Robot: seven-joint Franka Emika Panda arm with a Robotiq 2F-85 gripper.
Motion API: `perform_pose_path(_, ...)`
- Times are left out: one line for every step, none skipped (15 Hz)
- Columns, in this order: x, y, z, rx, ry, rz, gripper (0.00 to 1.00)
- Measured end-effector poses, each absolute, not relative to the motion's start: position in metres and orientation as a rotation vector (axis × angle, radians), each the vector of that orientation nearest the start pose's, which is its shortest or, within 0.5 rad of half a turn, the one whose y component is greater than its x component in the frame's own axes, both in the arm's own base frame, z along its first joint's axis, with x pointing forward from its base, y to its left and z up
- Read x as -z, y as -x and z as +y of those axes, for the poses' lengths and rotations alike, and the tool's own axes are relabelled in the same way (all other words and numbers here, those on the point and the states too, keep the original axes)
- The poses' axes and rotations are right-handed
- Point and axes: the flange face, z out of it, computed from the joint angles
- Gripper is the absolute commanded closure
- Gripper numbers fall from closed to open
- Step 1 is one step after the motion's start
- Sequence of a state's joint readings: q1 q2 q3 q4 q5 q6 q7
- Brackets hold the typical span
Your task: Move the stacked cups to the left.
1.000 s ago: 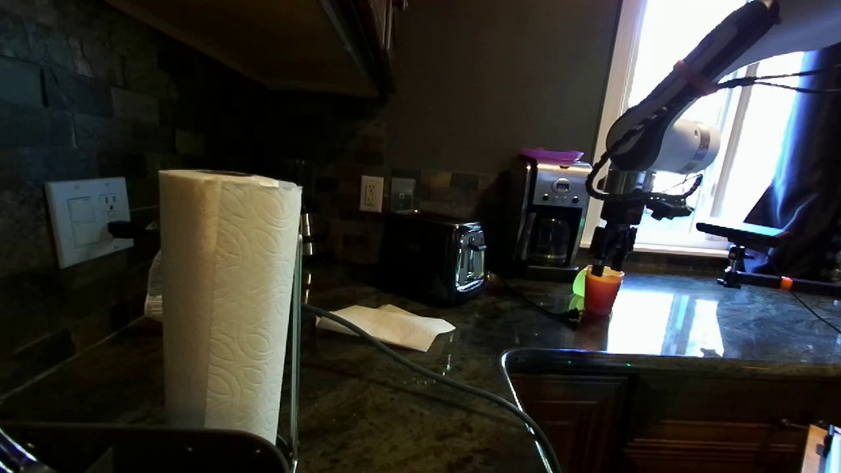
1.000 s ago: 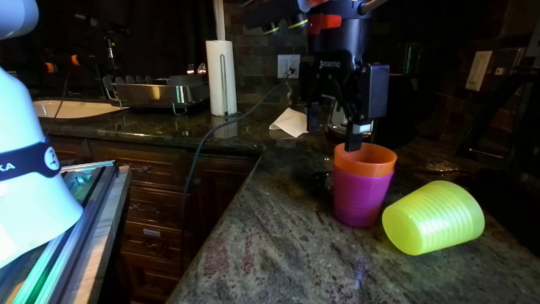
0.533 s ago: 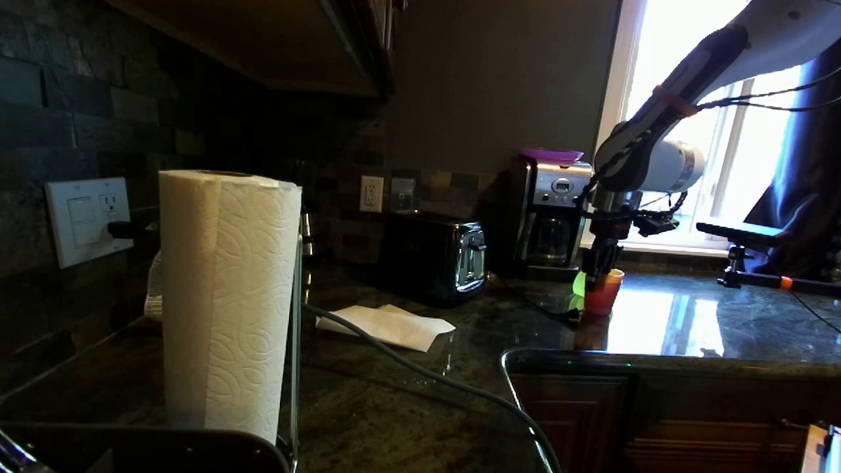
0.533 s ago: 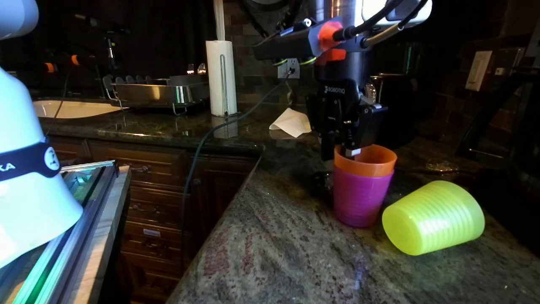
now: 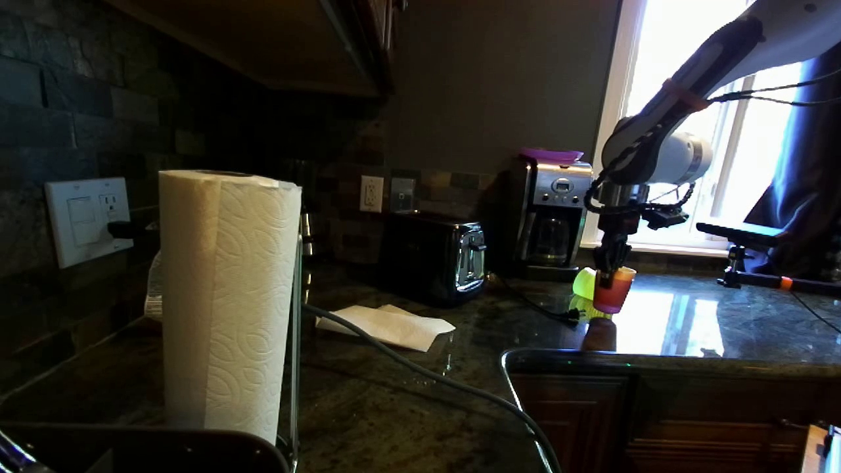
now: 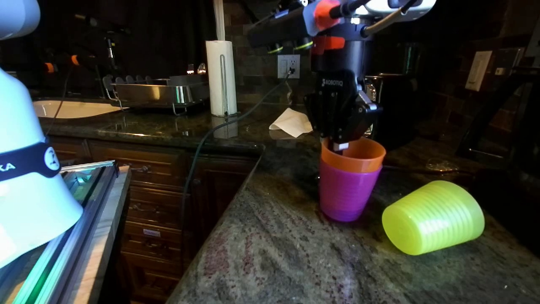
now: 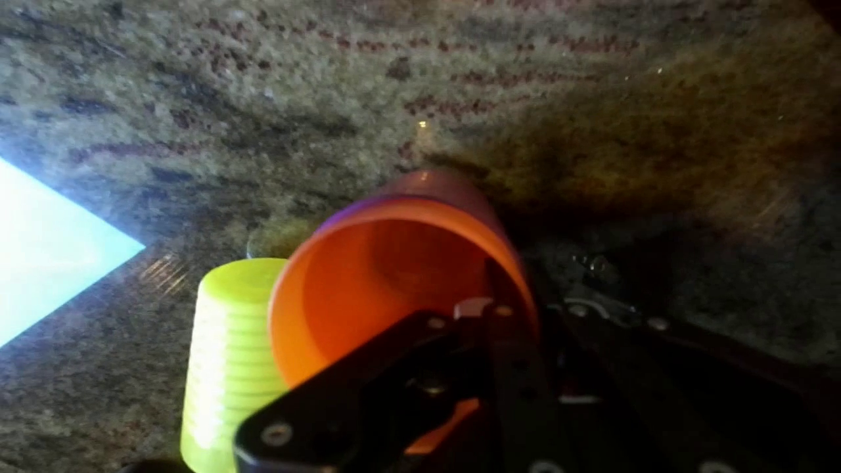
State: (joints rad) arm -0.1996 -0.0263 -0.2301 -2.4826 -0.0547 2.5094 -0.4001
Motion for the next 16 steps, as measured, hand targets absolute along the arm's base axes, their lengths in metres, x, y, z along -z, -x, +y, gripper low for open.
perform_pose_path(-0.311,-0.428,-0.198,0.056,3.200,-0.026,0.98)
perform_pose_path(-0.320,-0.425,-0.198,0.057,3.216,-0.043,0.98)
perform_pose_path(-0.330,-0.420,-0.196,0.063,3.237,-0.082,0.98)
perform_pose_path(-0.342,-0.415,-0.192,0.077,3.261,-0.138,0.98)
perform_pose_path(-0.353,-0.409,-0.185,0.094,3.285,-0.214,0.98)
perform_pose_path(-0.363,-0.403,-0.175,0.112,3.302,-0.294,0.98)
perform_pose_path(-0.371,-0.397,-0.161,0.129,3.311,-0.380,0.98)
perform_pose_path(-0.379,-0.391,-0.144,0.143,3.317,-0.468,0.98)
perform_pose_path(-0.385,-0.385,-0.126,0.154,3.315,-0.558,0.98)
perform_pose_path(-0.389,-0.378,-0.106,0.158,3.306,-0.646,0.98)
perform_pose_path(-0.392,-0.371,-0.085,0.161,3.293,-0.741,0.98)
perform_pose_path(-0.394,-0.364,-0.066,0.159,3.278,-0.830,0.98)
perform_pose_path(-0.399,-0.360,-0.046,0.163,3.262,-0.925,0.98)
perform_pose_path(-0.407,-0.358,-0.027,0.173,3.245,-1.020,0.98)
perform_pose_path(-0.415,-0.357,-0.008,0.183,3.223,-1.118,0.98)
perform_pose_path(-0.421,-0.355,0.010,0.191,3.198,-1.213,0.98)
